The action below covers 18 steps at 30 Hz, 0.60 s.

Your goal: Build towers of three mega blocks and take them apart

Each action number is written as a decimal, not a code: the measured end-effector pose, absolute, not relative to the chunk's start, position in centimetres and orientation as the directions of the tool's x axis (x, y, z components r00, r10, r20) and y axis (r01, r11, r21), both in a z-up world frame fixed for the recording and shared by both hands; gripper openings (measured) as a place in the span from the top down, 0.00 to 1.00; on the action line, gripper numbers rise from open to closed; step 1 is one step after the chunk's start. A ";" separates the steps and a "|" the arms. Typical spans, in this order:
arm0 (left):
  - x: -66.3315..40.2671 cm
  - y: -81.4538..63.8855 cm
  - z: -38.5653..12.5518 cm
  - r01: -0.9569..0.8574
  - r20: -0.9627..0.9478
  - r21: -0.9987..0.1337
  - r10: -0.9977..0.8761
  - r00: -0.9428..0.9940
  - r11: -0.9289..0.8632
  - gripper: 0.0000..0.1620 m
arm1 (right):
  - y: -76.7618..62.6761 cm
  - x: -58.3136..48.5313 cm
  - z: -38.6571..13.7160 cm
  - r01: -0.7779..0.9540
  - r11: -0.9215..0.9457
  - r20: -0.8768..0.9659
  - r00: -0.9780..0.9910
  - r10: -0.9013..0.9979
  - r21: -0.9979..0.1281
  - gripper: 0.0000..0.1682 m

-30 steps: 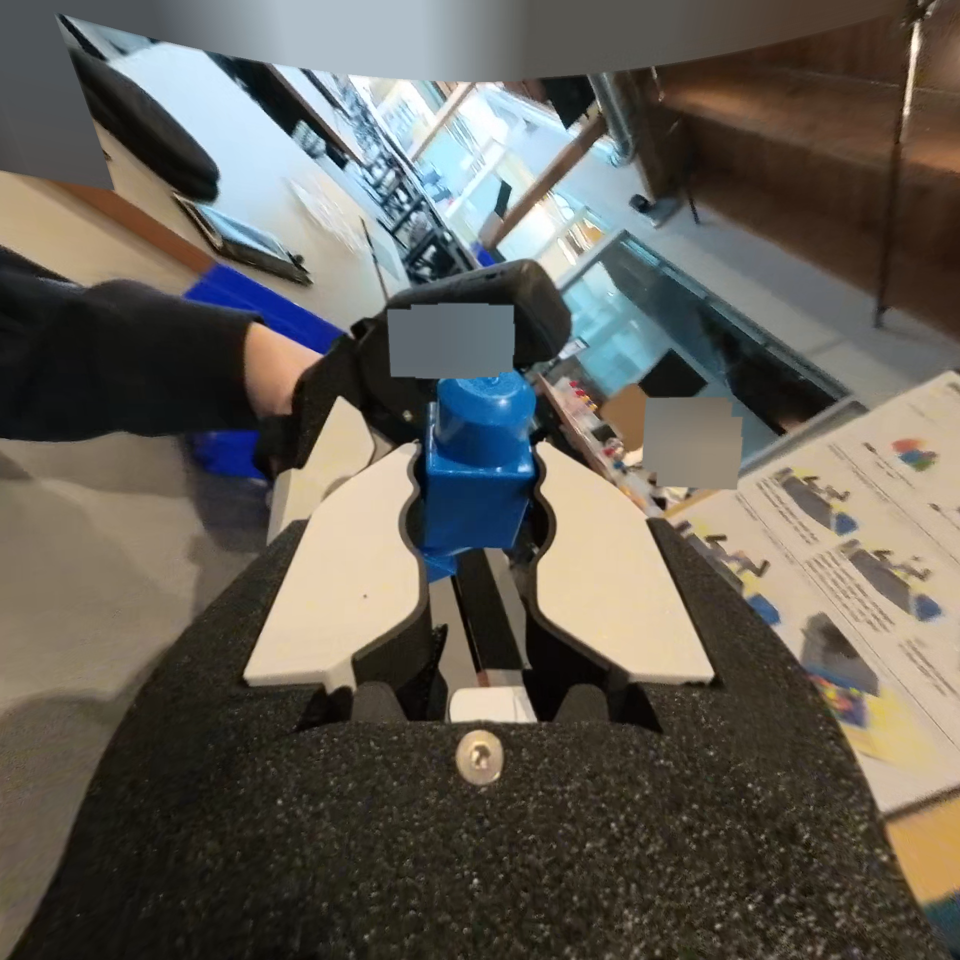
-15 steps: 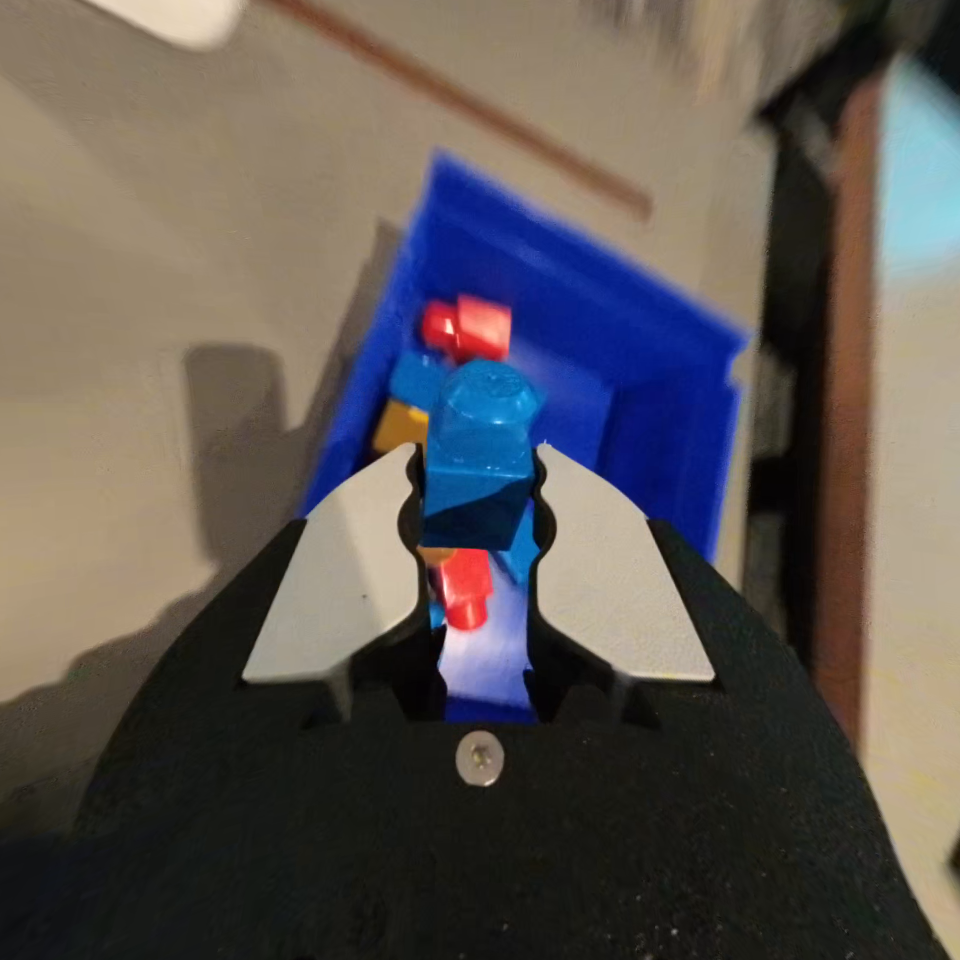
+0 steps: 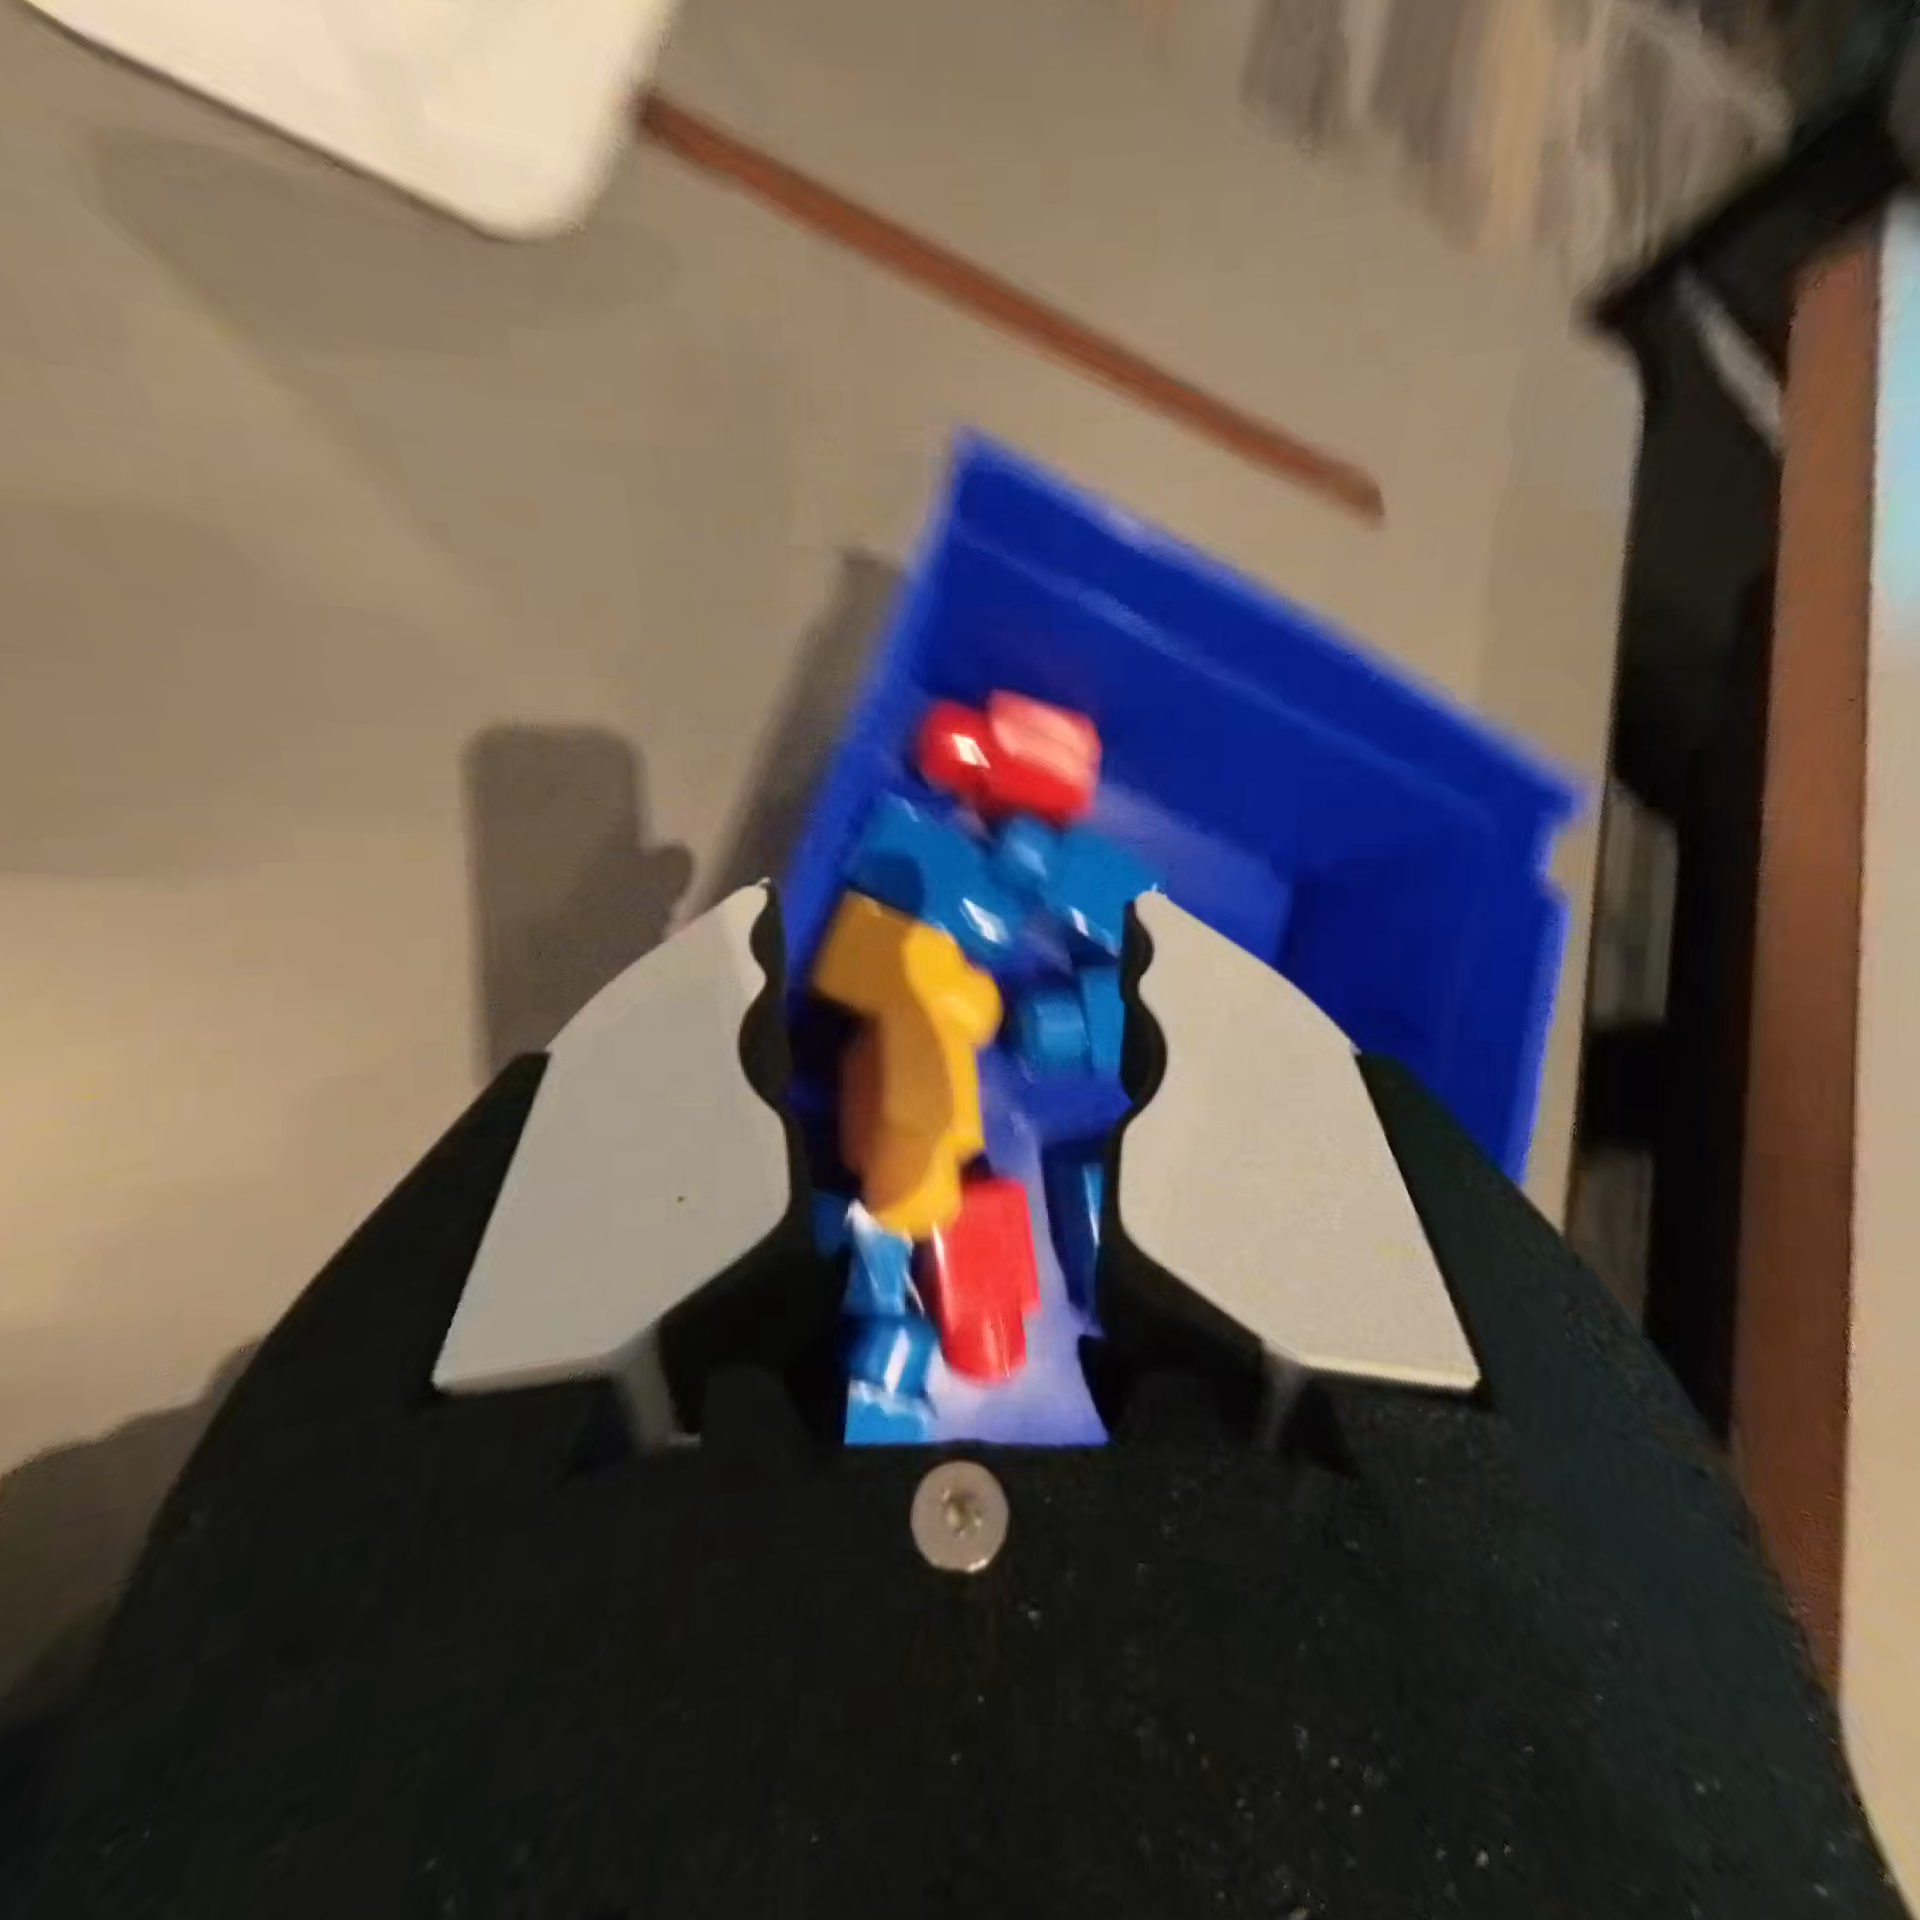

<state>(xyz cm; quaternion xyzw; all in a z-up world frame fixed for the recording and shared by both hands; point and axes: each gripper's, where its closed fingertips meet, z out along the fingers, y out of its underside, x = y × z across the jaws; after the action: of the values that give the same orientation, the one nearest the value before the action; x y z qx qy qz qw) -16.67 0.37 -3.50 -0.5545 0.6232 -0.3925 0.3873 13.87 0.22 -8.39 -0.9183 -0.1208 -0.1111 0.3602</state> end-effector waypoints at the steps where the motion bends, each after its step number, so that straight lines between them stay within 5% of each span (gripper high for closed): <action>1: -16.6 0.3 -3.5 -0.387 -0.048 -0.919 -0.995 -0.087 0.078 0.75 | 1.1 11.7 -7.0 0.363 -0.631 0.297 0.931 0.212 -0.686 0.64; 5: -16.4 0.1 -3.6 -0.391 -0.051 -0.916 -0.994 -0.099 0.086 0.75 | 2.6 0.8 -0.7 0.539 -0.171 0.395 0.766 0.508 -0.825 0.70; 9: -16.2 -0.1 -3.6 -0.392 -0.056 -0.915 -0.992 -0.109 0.095 0.75 | 0.5 -8.9 3.3 0.465 0.209 0.464 0.544 0.699 -0.860 0.74; 18: -15.7 -1.1 -3.3 -0.389 -0.122 -0.905 -0.981 -0.148 0.171 0.75 | -2.6 -17.8 4.3 0.217 0.285 0.339 0.279 0.899 -0.934 0.62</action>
<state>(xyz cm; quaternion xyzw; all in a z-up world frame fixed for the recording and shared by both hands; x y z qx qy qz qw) -15.71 -1.10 -3.28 -0.5213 0.6569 -0.3776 0.3926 -17.82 -2.63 4.30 -0.5265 -0.5296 0.2833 0.6017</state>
